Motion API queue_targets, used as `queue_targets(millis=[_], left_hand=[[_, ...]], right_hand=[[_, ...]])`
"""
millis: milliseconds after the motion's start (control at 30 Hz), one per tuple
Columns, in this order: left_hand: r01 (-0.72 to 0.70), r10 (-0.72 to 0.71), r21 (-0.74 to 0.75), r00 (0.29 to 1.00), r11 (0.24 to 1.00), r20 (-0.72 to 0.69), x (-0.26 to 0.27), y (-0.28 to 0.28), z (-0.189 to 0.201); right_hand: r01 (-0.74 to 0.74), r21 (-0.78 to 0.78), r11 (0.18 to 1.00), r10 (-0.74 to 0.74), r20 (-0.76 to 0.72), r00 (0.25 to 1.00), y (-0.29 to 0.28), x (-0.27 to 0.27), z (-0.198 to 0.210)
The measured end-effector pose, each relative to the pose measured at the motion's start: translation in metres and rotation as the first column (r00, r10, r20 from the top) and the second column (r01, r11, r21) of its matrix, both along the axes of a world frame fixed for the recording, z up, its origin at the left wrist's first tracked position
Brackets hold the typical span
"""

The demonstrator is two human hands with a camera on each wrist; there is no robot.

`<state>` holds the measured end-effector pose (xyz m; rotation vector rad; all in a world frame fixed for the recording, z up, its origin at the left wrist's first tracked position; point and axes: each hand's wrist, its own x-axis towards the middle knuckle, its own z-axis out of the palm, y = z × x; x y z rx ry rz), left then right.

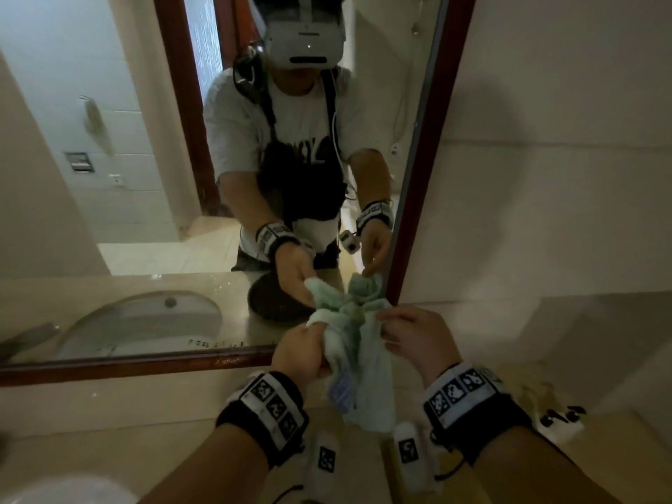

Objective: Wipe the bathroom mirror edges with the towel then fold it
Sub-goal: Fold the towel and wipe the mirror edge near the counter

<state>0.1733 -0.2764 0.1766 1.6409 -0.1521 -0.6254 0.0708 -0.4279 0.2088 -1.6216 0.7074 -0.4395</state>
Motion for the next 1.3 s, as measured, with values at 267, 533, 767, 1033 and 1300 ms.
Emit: queue_targets(millis=[267,533,767,1033,1300], left_hand=[[0.113,0.029,-0.432,0.951,0.895,0.308,-0.003,0.007,0.13],[0.069,0.078,-0.363,0.923,0.929,0.376,0.02,-0.027,0.12],[0.066,0.062,-0.257,0.886,0.964,0.46,0.019,-0.045,0.052],[0.011,-0.028,0.053,0.945,0.999,0.326,0.012,-0.053,-0.065],[-0.018,-0.011,0.115,0.97,0.993,0.242,0.012,-0.045,-0.073]], right_hand=[[-0.087,-0.079,0.993,0.115,0.526,0.843,0.02,-0.003,0.106],[-0.141,-0.103,0.985,0.174,0.529,0.83,-0.004,0.031,0.092],[-0.069,-0.143,0.987,0.13,0.477,0.869,-0.015,0.026,0.018],[-0.027,-0.06,0.998,0.039,0.223,0.974,-0.014,0.017,-0.1],[-0.081,0.262,0.962,0.04,0.157,0.987,-0.014,0.023,-0.092]])
